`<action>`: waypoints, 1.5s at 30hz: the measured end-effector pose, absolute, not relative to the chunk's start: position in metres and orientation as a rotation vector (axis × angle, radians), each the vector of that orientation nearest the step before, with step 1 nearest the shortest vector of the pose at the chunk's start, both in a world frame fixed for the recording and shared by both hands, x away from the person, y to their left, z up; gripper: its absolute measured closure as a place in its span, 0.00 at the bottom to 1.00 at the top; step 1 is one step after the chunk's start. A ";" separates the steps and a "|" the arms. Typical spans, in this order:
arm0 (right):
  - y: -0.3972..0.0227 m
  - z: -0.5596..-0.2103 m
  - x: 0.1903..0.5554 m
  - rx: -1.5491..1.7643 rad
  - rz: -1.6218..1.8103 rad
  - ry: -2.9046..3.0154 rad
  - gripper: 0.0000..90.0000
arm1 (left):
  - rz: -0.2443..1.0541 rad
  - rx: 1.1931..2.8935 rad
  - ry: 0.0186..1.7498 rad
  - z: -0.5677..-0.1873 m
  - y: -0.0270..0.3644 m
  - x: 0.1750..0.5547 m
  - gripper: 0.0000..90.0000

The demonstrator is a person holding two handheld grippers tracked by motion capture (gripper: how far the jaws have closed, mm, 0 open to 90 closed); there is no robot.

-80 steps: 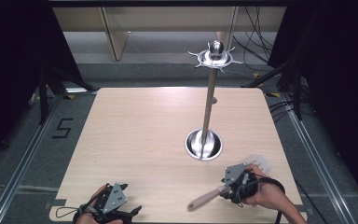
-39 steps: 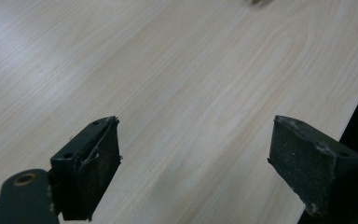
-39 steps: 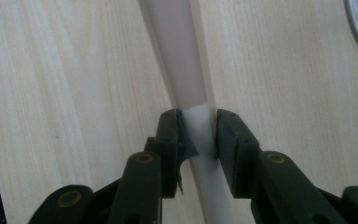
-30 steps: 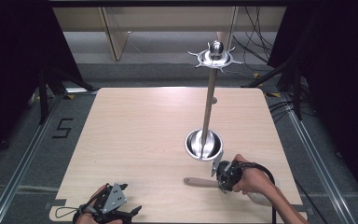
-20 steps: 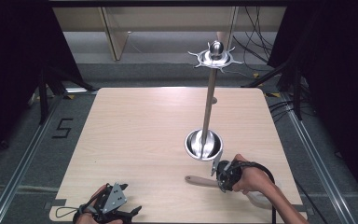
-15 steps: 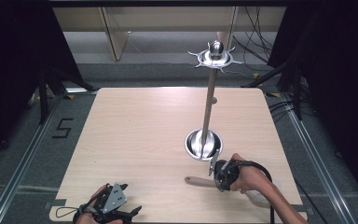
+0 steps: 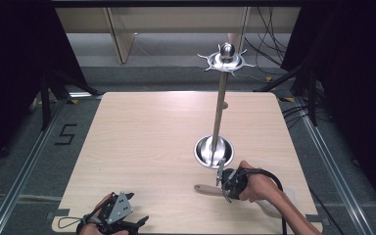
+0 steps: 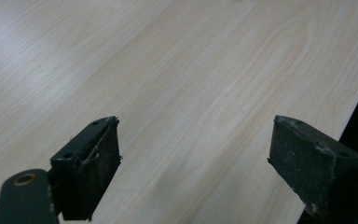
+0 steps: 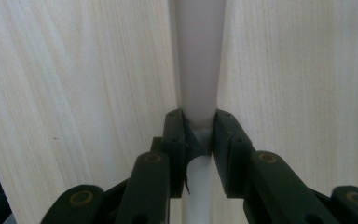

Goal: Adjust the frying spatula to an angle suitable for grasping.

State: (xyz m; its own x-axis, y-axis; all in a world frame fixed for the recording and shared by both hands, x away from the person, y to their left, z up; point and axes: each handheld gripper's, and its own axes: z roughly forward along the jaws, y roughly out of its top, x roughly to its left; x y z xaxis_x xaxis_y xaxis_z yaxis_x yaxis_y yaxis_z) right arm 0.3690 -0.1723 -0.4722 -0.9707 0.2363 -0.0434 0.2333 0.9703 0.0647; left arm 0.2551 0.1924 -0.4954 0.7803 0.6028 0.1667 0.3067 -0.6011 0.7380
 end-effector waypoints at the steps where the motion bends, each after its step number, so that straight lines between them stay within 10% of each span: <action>1: -0.172 -0.472 0.369 0.366 0.091 3.068 0.85 | 0.525 2.242 0.673 -0.495 0.192 0.255 0.17; 45: -0.282 -0.371 0.366 0.743 1.219 2.545 0.85 | 0.527 2.246 0.677 -0.496 0.192 0.256 0.17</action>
